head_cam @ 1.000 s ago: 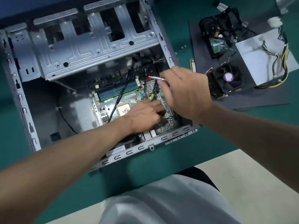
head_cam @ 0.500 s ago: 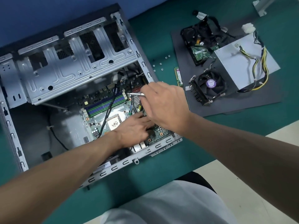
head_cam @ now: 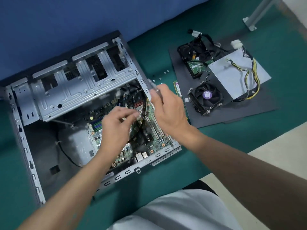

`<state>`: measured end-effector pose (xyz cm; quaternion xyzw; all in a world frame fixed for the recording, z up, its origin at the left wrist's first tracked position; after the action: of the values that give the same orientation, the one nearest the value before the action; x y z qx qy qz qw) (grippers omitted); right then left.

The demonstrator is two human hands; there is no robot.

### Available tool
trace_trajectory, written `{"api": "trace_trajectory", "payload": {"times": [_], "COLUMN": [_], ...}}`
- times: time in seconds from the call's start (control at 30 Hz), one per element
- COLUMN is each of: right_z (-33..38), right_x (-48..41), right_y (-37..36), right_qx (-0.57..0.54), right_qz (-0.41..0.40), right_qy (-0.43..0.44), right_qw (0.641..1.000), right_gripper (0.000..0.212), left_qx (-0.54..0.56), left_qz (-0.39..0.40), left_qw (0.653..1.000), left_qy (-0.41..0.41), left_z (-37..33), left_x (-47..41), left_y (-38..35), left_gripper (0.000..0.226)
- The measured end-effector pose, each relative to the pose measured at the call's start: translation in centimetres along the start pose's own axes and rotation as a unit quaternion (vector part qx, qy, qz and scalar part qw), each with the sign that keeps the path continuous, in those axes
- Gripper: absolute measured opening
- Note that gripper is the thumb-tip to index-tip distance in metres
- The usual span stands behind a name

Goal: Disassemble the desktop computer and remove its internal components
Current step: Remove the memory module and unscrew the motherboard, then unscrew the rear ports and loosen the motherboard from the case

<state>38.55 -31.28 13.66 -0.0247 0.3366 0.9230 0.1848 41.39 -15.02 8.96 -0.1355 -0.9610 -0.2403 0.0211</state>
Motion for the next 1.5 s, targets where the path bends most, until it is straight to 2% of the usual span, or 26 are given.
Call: {"api": "trace_trajectory", "payload": {"times": [0.07, 0.1, 0.13, 0.17, 0.2, 0.23, 0.27, 0.33, 0.4, 0.47, 0.57, 0.63, 0.7, 0.77, 0.93, 1.13, 1.33, 1.5], "right_z": [-1.3, -2.0, -2.6, -2.9, -2.8, -2.5, -2.4, -2.9, -4.2, -6.3, -9.9, -12.2, -13.7, -14.6, -15.7, -15.3, -14.4, -10.9], "right_x": [0.0, 0.1, 0.4, 0.7, 1.0, 1.2, 1.4, 1.5, 1.5, 1.1, 0.4, 0.3, 0.5, 0.4, -0.8, -0.9, -0.5, -0.2], "right_y": [0.9, 1.0, 0.7, 0.0, -0.7, -1.1, -1.2, -1.1, -0.9, -0.5, -0.6, -1.6, -3.1, -4.4, -6.5, -6.7, -5.2, -1.4], "right_qx": [-0.112, -0.193, -0.297, -0.414, -0.522, -0.594, -0.630, -0.648, -0.643, -0.616, -0.529, -0.455, -0.396, -0.337, -0.149, -0.078, -0.136, -0.081], "right_qz": [-0.028, -0.034, -0.029, -0.015, -0.003, 0.004, 0.008, -0.004, -0.026, -0.043, -0.029, 0.008, 0.050, 0.084, 0.156, 0.208, 0.190, 0.142], "right_qy": [-0.121, -0.193, -0.269, -0.337, -0.387, -0.417, -0.437, -0.467, -0.487, -0.490, -0.490, -0.504, -0.518, -0.521, -0.463, -0.416, -0.414, -0.326], "right_qw": [0.986, 0.961, 0.916, 0.845, 0.760, 0.688, 0.642, 0.601, 0.590, 0.615, 0.692, 0.734, 0.756, 0.780, 0.860, 0.882, 0.880, 0.931], "right_gripper": [0.024, 0.026, 0.027, 0.027, 0.028, 0.028, 0.028, 0.026, 0.024, 0.026, 0.025, 0.022, 0.021, 0.020, 0.021, 0.030, 0.019, 0.025], "left_qx": [0.108, 0.131, 0.142, 0.145, 0.135, 0.112, 0.084, 0.039, 0.015, -0.027, -0.158, -0.282, -0.375, -0.413, -0.406, -0.406, -0.400, -0.390], "left_qz": [-0.076, -0.094, -0.099, -0.096, -0.092, -0.090, -0.089, -0.083, -0.070, -0.059, -0.032, 0.028, 0.073, 0.063, 0.029, 0.019, 0.008, -0.002], "left_qw": [0.990, 0.986, 0.985, 0.985, 0.986, 0.989, 0.992, 0.995, 0.997, 0.996, 0.984, 0.957, 0.923, 0.908, 0.913, 0.911, 0.913, 0.919], "left_qy": [0.047, 0.040, 0.028, 0.011, -0.005, -0.018, -0.027, -0.033, -0.041, -0.063, -0.073, -0.061, -0.042, -0.026, 0.028, 0.063, 0.080, 0.065], "left_z": [-1.7, -3.0, -4.4, -5.9, -7.1, -8.0, -8.7, -9.4, -9.4, -9.1, -6.8, -4.2, -1.9, -0.5, 0.7, 1.7, 1.6, 1.4], "left_x": [0.0, -0.1, -0.2, -0.3, -0.3, -0.4, -0.5, -0.7, -0.6, 0.1, 2.4, 4.2, 6.0, 7.2, 7.8, 7.9, 7.9, 7.9], "left_y": [1.0, 1.0, 0.6, 0.0, -0.8, -1.6, -2.4, -3.9, -4.9, -5.1, -3.5, -2.4, -1.3, -0.2, 0.1, 0.4, 0.5, 0.6], "left_gripper": [0.015, 0.016, 0.017, 0.017, 0.017, 0.017, 0.018, 0.019, 0.019, 0.022, 0.029, 0.044, 0.054, 0.053, 0.051, 0.049, 0.049, 0.053]}}
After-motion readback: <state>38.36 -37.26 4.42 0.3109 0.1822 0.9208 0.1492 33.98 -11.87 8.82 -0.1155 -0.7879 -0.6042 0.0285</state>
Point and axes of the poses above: each hand's wrist, its own x-axis away from the middle knuckle, its own y-axis out of the back of the hand, z = x × y, the point moved 8 cm from there along -x, towards the middle knuckle, and after that the axes turned 1 degree about -y, right-handed, at the moved point
